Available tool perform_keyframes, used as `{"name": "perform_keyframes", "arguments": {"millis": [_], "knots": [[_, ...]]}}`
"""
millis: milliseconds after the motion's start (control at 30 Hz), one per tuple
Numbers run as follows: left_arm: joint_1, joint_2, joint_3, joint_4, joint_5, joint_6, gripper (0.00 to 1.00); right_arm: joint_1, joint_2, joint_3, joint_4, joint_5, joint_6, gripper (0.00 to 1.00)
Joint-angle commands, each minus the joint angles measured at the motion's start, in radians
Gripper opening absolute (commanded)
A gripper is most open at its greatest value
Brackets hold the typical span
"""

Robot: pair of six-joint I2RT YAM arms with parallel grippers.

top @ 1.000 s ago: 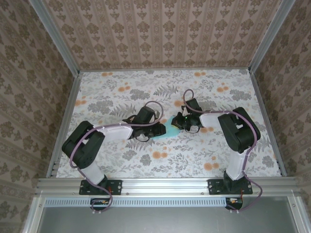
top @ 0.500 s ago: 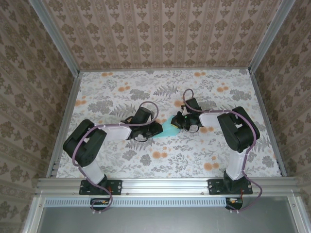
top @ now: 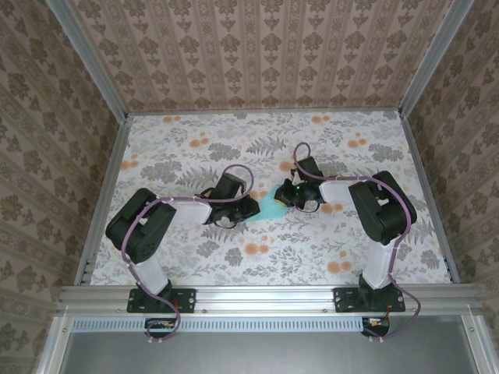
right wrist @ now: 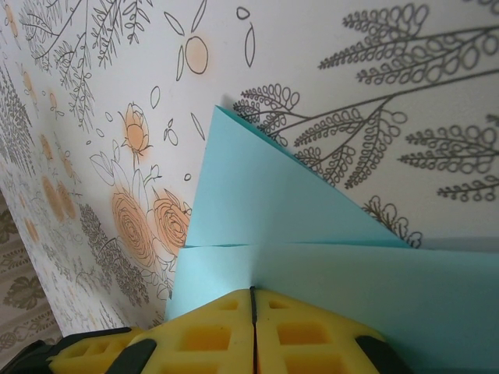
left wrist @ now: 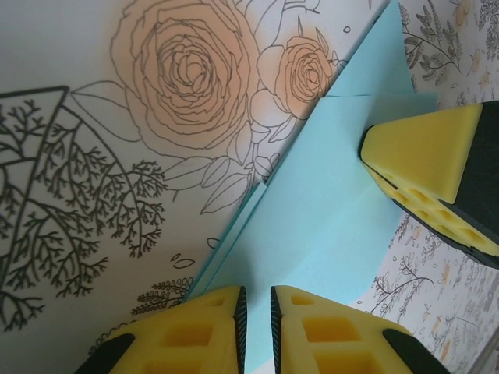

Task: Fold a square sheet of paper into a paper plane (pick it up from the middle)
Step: Fourth fold the wing at the center of the table.

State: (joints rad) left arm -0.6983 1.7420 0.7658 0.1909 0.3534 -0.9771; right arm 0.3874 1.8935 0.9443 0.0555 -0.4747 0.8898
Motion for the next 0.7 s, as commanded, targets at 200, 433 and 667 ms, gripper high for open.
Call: {"name": "perform_keyframes", "arguments": {"millis": [200,433,667], "knots": [[0.022,-0.001,-0.081,-0.036,-0.033,-0.003,0.17,-0.007,0.083,-0.032,-0.166,0.132,-0.011,0.08],[0.061,-0.023,-0.213,0.019,-0.029,-0.017,0.14,-0.012,0.087,-0.042,-0.184,0.144,-0.018,0.08],[0.071,-0.066,-0.258,-0.031,-0.034,-0.020,0.14,-0.014,0.098,-0.033,-0.230,0.174,-0.023,0.07]]}}
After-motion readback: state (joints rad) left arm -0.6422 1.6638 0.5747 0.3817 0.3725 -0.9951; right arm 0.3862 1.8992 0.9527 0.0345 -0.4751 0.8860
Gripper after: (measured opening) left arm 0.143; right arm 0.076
